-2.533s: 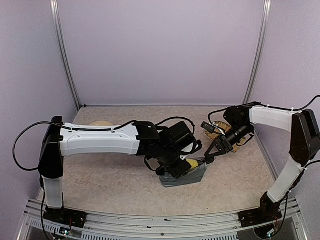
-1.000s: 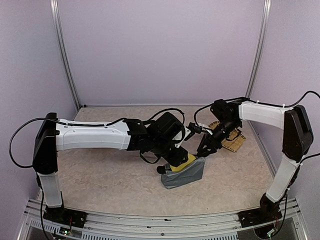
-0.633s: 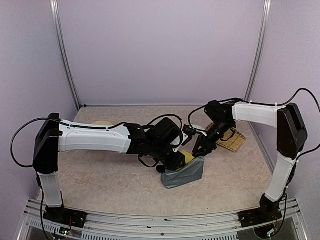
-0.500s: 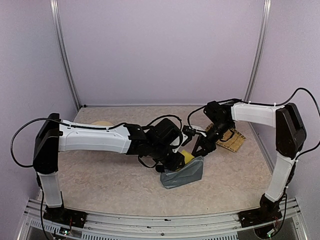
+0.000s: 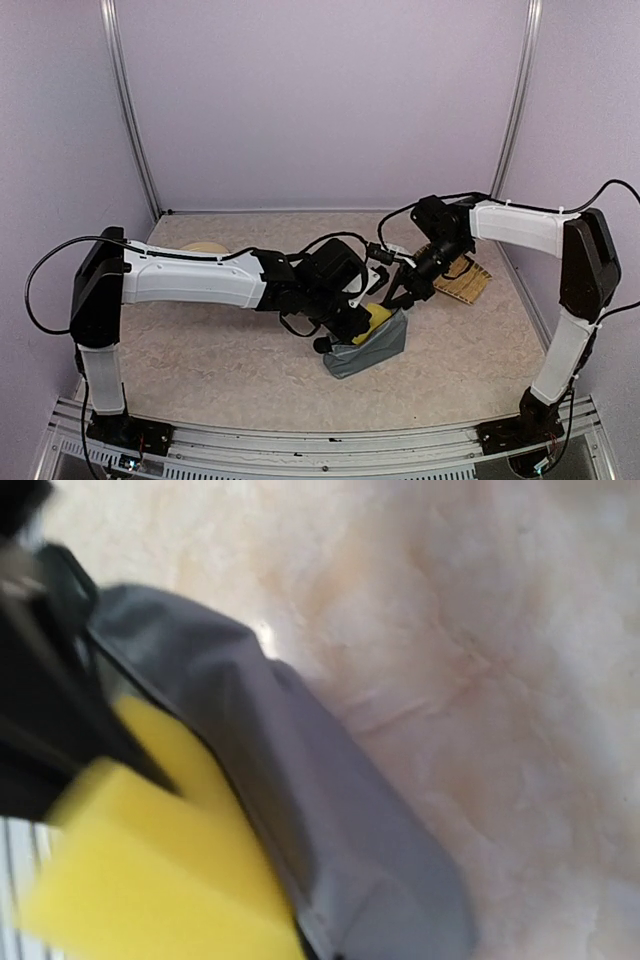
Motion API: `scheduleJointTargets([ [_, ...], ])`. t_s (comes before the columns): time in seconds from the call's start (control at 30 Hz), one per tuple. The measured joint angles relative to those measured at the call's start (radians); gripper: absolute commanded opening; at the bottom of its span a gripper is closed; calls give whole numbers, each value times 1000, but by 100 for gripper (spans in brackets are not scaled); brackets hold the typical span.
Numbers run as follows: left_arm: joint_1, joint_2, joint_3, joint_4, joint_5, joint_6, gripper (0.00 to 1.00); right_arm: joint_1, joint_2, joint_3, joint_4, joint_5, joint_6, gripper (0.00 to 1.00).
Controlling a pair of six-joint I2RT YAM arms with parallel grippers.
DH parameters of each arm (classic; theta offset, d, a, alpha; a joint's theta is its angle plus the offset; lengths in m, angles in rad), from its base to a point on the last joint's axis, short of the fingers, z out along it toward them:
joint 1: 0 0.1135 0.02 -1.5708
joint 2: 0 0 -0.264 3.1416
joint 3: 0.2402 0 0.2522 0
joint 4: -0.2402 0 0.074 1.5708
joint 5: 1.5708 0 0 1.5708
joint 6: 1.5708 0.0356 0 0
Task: Sort the hair-cutting tools
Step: Adjust the sponge from the kit bag.
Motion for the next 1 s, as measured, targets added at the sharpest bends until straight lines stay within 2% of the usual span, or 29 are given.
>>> scheduleJointTargets([
  [0.3, -31, 11, 44, -106, -13, 66, 0, 2, -65, -15, -60, -60, 3, 0],
  [0.47, -44, 54, 117, -159, -21, 88, 0, 2, -68, -45, -93, -117, 3, 0],
  [0.6, -38, 84, 122, -106, 28, 83, 0, 2, -72, -76, -102, -143, 3, 0],
  [0.77, -19, 95, 59, 20, 91, 41, 0, -5, -82, -113, -101, -146, 6, 0],
  [1.0, -13, 159, 65, 103, 85, -48, 0, -31, -82, -116, -106, -164, 9, 0],
])
